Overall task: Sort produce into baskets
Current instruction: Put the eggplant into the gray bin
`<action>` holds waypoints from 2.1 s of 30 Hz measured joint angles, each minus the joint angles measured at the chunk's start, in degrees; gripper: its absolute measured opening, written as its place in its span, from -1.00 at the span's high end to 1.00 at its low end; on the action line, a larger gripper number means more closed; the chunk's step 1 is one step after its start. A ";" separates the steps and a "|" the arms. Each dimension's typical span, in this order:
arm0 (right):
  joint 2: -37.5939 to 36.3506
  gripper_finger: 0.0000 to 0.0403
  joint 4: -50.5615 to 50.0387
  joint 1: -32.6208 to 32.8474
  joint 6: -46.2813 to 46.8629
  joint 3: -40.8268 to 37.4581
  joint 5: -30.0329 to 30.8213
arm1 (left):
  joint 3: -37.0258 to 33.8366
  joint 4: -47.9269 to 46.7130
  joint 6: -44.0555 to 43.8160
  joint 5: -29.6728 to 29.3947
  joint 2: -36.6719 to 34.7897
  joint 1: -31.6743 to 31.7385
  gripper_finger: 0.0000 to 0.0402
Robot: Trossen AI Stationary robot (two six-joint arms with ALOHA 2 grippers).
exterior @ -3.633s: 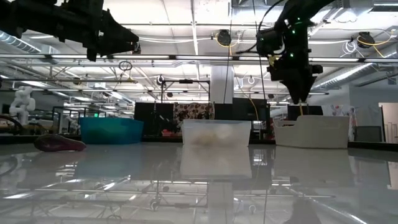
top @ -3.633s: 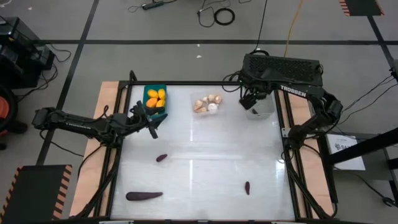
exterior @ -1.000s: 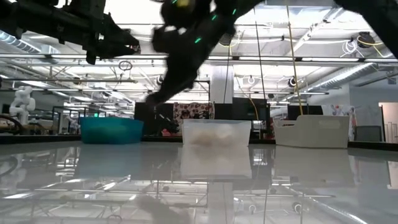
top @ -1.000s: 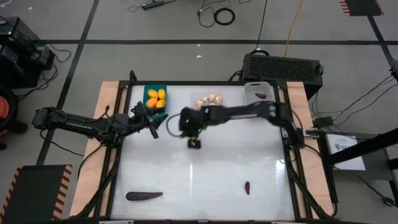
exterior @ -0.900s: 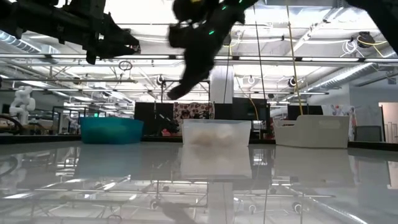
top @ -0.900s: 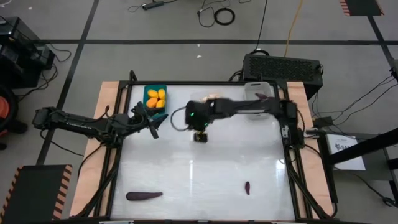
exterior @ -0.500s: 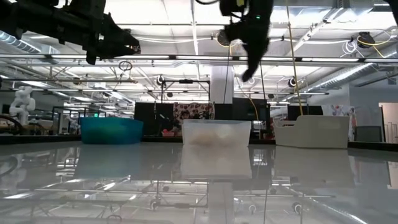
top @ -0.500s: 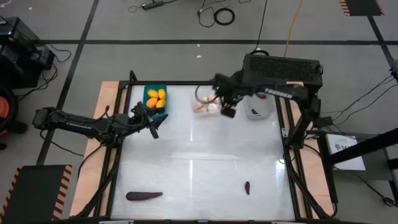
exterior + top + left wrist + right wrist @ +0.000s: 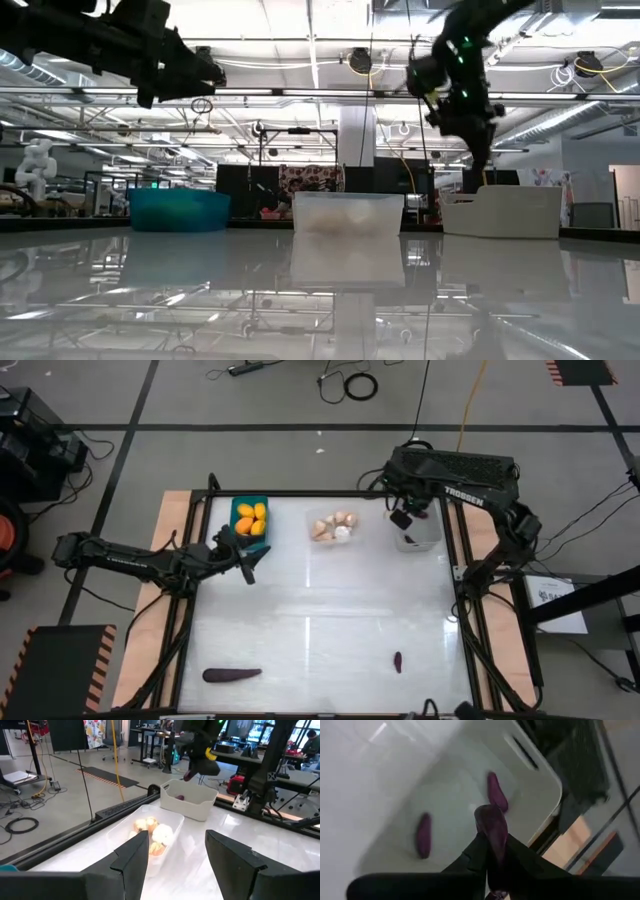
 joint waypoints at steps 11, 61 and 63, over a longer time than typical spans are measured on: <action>-0.65 0.38 3.78 -4.63 0.82 -7.76 -0.94 | 0.00 -0.06 -0.06 0.00 -0.01 0.00 -0.01; -6.34 0.15 30.82 81.33 98.45 -21.93 -17.75 | 0.00 0.30 -1.84 0.56 0.00 0.00 -0.01; -6.18 0.15 30.84 82.52 99.89 -21.93 -16.91 | 0.00 0.30 -2.15 0.57 0.00 0.00 -0.01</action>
